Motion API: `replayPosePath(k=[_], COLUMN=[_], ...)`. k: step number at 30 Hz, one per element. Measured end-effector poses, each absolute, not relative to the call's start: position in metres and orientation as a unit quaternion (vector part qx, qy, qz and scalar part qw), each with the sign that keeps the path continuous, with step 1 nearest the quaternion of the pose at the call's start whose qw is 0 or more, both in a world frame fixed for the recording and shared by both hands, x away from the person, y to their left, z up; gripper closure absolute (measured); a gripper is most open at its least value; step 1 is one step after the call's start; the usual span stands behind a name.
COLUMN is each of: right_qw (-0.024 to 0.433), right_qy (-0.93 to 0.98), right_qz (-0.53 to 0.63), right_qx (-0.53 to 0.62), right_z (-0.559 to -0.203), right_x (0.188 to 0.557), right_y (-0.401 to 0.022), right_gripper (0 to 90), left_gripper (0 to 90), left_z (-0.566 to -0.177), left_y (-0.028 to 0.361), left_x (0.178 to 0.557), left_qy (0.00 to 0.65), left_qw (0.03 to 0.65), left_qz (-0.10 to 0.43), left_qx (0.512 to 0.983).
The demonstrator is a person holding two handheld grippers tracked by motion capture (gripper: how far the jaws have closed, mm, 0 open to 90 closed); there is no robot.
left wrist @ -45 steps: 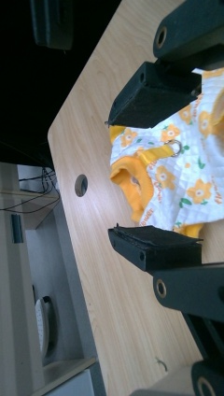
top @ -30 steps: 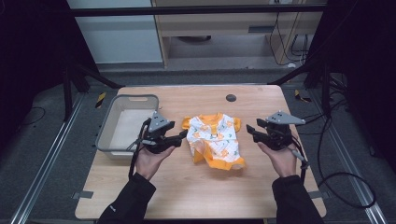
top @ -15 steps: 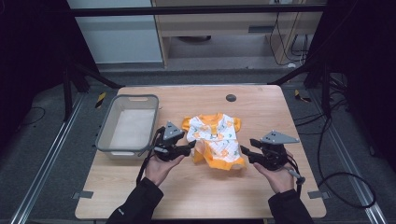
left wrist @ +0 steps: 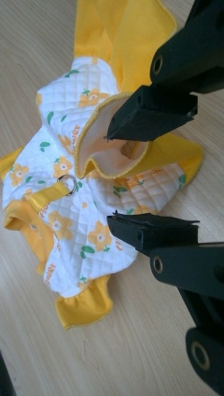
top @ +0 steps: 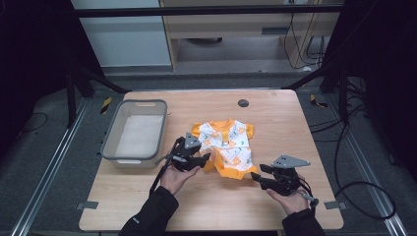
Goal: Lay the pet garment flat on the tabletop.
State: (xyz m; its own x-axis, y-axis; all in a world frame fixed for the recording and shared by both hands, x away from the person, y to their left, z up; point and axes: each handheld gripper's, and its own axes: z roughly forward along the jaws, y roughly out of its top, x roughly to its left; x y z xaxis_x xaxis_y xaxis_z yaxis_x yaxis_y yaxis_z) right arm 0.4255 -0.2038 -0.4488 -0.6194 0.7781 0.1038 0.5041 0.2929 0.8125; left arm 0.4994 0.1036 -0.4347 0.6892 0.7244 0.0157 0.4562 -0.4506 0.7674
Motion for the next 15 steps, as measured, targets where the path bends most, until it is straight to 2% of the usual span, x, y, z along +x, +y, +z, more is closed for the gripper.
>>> replayPosePath(k=[3, 7, 10, 13, 15], right_qw=[0.155, 0.148, 0.139, 0.131, 0.129], right_qy=[0.794, 0.805, 0.812, 0.815, 0.814], right_qz=[0.426, 0.409, 0.398, 0.396, 0.397], right_qx=[0.405, 0.403, 0.403, 0.402, 0.404], right_z=[-0.455, -0.463, -0.466, -0.464, -0.463], right_x=[0.426, 0.427, 0.428, 0.427, 0.426], right_y=[-0.203, -0.2, -0.2, -0.202, -0.203], right_gripper=[52.5, 57.6, 73.0, 86.6, 89.0], left_gripper=[56.4, 71.3, 81.6, 86.1, 86.6], left_z=[-0.439, -0.444, -0.442, -0.437, -0.436], left_y=[0.101, 0.098, 0.097, 0.1, 0.101], left_x=[0.502, 0.503, 0.498, 0.492, 0.491], left_qy=[0.355, 0.355, 0.347, 0.338, 0.336], left_qw=[0.38, 0.368, 0.368, 0.369, 0.371], left_qz=[0.168, 0.16, 0.149, 0.146, 0.141], left_qx=[0.837, 0.845, 0.85, 0.853, 0.854])
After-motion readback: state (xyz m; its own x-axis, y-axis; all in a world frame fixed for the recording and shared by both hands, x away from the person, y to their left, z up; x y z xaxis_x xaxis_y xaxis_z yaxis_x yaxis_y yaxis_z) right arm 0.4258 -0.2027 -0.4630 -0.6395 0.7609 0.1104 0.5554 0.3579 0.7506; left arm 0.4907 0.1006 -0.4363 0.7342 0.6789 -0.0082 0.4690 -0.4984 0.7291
